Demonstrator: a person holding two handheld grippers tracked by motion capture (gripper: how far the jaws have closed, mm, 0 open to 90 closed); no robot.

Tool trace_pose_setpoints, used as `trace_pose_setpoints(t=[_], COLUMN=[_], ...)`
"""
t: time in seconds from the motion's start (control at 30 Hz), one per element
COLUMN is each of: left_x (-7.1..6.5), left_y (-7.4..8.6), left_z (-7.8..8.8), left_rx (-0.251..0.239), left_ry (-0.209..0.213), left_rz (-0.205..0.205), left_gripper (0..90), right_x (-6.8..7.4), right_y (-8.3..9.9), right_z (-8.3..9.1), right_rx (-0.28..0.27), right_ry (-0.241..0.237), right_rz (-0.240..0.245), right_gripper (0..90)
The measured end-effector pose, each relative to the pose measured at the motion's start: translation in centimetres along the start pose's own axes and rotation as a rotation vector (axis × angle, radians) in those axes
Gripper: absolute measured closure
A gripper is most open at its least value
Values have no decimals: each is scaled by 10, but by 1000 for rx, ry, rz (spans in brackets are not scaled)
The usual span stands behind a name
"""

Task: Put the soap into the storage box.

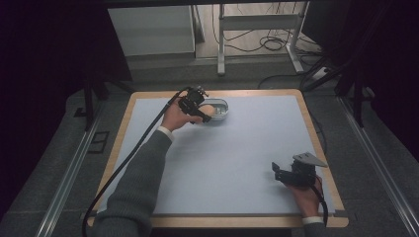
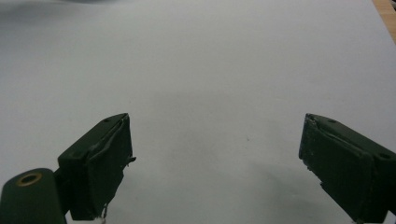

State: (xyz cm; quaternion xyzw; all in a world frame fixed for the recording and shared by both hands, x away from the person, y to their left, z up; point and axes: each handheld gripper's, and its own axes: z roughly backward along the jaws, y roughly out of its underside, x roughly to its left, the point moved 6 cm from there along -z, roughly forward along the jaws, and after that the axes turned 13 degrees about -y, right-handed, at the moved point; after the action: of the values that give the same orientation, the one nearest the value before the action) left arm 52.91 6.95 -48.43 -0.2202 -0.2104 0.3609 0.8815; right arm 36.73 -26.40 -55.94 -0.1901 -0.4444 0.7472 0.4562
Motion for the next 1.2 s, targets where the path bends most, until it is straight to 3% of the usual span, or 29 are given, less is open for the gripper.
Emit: trace_pose_setpoints(t=[0.53, 1.2], left_x=[4, 13], left_y=[-20, -35], left_z=[-19, -41], left_rx=[14, 34], left_ry=[1, 11], left_rz=[-36, -39], left_gripper=[328, 328], right_x=[0, 0], right_y=[0, 0], right_z=[0, 0], right_rx=[1, 2], right_ry=[0, 2], right_rz=[0, -1], right_gripper=[94, 94])
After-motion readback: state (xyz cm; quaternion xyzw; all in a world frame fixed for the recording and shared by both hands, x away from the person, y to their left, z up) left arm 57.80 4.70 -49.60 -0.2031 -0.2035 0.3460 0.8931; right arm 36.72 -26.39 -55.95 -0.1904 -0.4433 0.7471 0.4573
